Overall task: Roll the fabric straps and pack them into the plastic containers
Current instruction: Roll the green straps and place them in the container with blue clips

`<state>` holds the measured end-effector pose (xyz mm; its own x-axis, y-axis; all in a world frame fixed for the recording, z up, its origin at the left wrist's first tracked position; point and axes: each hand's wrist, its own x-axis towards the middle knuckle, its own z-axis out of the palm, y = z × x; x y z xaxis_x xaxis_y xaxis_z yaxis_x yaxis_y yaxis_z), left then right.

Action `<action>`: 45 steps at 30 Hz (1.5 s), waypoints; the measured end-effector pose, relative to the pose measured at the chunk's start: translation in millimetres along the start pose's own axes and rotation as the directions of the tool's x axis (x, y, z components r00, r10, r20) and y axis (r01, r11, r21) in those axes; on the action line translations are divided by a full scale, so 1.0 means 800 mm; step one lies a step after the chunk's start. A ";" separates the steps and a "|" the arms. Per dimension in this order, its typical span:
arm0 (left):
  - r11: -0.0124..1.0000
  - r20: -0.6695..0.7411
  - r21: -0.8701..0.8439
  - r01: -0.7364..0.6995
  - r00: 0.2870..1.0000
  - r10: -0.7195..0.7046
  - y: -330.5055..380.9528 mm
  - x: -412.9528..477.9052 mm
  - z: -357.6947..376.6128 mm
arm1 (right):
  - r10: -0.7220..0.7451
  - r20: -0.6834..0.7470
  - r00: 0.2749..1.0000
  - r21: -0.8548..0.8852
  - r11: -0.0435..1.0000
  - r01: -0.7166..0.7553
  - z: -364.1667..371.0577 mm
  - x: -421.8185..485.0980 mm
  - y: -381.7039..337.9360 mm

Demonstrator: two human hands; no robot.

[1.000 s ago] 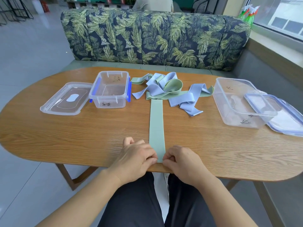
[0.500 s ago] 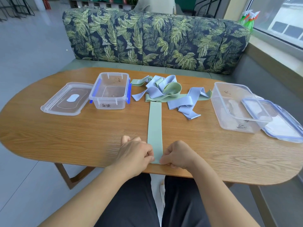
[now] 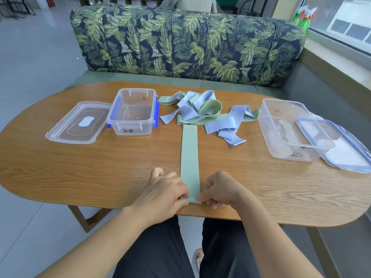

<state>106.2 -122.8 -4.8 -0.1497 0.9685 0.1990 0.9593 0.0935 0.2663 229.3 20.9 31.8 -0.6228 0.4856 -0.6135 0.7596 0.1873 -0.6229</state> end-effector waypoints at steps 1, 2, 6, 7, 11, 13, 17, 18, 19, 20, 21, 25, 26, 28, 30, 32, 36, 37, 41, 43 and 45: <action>1.000 -0.002 0.005 -0.014 1.000 0.014 -0.001 0.001 0.000 | -0.002 -0.004 1.000 -0.003 1.000 0.001 0.000 0.001 0.001; 1.000 0.000 0.010 -0.027 1.000 0.027 -0.003 0.002 0.000 | -0.003 -0.006 1.000 -0.009 1.000 0.003 0.000 0.001 0.001; 0.995 -0.015 0.050 -0.086 0.996 0.087 -0.009 0.007 0.001 | -0.012 -0.004 1.000 -0.021 1.000 0.011 -0.001 0.002 0.002; 0.995 -0.020 0.056 -0.087 0.996 0.088 -0.010 0.007 0.002 | -0.012 -0.002 1.000 -0.022 1.000 0.012 -0.001 0.002 0.002; 0.998 -0.018 0.034 -0.059 0.998 0.059 -0.010 0.005 0.005 | -0.006 0.010 1.000 -0.018 1.000 0.006 -0.003 0.002 0.001; 0.999 -0.012 0.007 -0.042 0.999 0.042 -0.010 0.005 0.005 | -0.010 0.021 1.000 -0.044 0.999 0.011 -0.004 0.003 0.000; 1.000 -0.052 -0.008 0.020 0.998 -0.020 -0.006 0.000 0.008 | -0.041 0.058 0.998 -0.091 0.995 0.046 -0.006 0.007 0.003; 0.999 -0.066 -0.011 0.046 0.997 -0.047 -0.005 -0.003 0.010 | -0.049 0.070 0.996 -0.100 0.993 0.056 -0.007 0.009 0.004; 0.997 -0.079 -0.015 0.075 0.994 -0.076 -0.003 -0.006 0.011 | -0.056 0.083 0.995 -0.111 0.992 0.065 -0.008 0.010 0.005; 0.995 -0.090 -0.018 0.100 0.991 -0.101 -0.001 -0.008 0.013 | -0.061 0.095 0.994 -0.123 0.990 0.072 -0.009 0.011 0.005; 0.993 -0.095 -0.021 0.119 0.988 -0.121 0.000 -0.009 0.015 | -0.066 0.104 0.992 -0.128 0.989 0.079 -0.010 0.011 0.006; 0.980 -0.084 -0.045 0.195 0.977 -0.198 0.003 -0.011 0.017 | -0.078 0.122 0.989 -0.122 0.988 0.093 -0.012 0.014 0.008; 0.975 -0.072 -0.051 0.215 0.973 -0.219 0.004 -0.010 0.017 | -0.081 0.120 0.989 -0.114 0.989 0.095 -0.013 0.015 0.009; 0.967 -0.043 -0.066 0.247 0.967 -0.250 0.005 -0.008 0.016 | -0.086 0.115 0.990 -0.085 0.992 0.096 -0.013 0.017 0.012; 0.961 -0.008 -0.075 0.267 0.963 -0.269 0.008 -0.006 0.014 | -0.097 0.100 0.990 -0.053 0.993 0.103 -0.011 0.018 0.016; 0.960 0.010 -0.071 0.273 0.962 -0.273 0.009 -0.004 0.013 | -0.114 0.069 0.991 -0.029 0.993 0.116 -0.009 0.018 0.020; 0.942 0.079 -0.061 0.329 0.943 -0.324 0.011 0.002 0.011 | -0.169 -0.065 0.983 -0.020 0.986 0.168 0.004 0.012 0.032; 0.936 0.096 -0.069 0.345 0.936 -0.338 0.011 0.004 0.010 | -0.192 -0.110 0.975 -0.006 0.981 0.193 0.009 0.009 0.035; 0.911 0.158 -0.095 0.402 0.909 -0.385 0.008 0.007 0.009 | -0.270 -0.236 0.933 -0.040 0.962 0.269 0.029 -0.001 0.043; 0.896 0.171 -0.112 0.430 0.897 -0.409 0.009 0.008 0.008 | -0.289 -0.252 0.924 -0.070 0.957 0.281 0.032 -0.005 0.046; 0.874 0.178 -0.137 0.467 0.879 -0.442 0.013 0.010 0.006 | -0.291 -0.254 0.922 -0.075 0.957 0.282 0.031 -0.007 0.048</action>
<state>115.8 -113.3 -4.9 -0.5130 0.8513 -0.1104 0.7353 0.5021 0.4551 257.0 4.0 -0.6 -0.7482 0.6098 -0.2614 0.5652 0.3796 -0.7324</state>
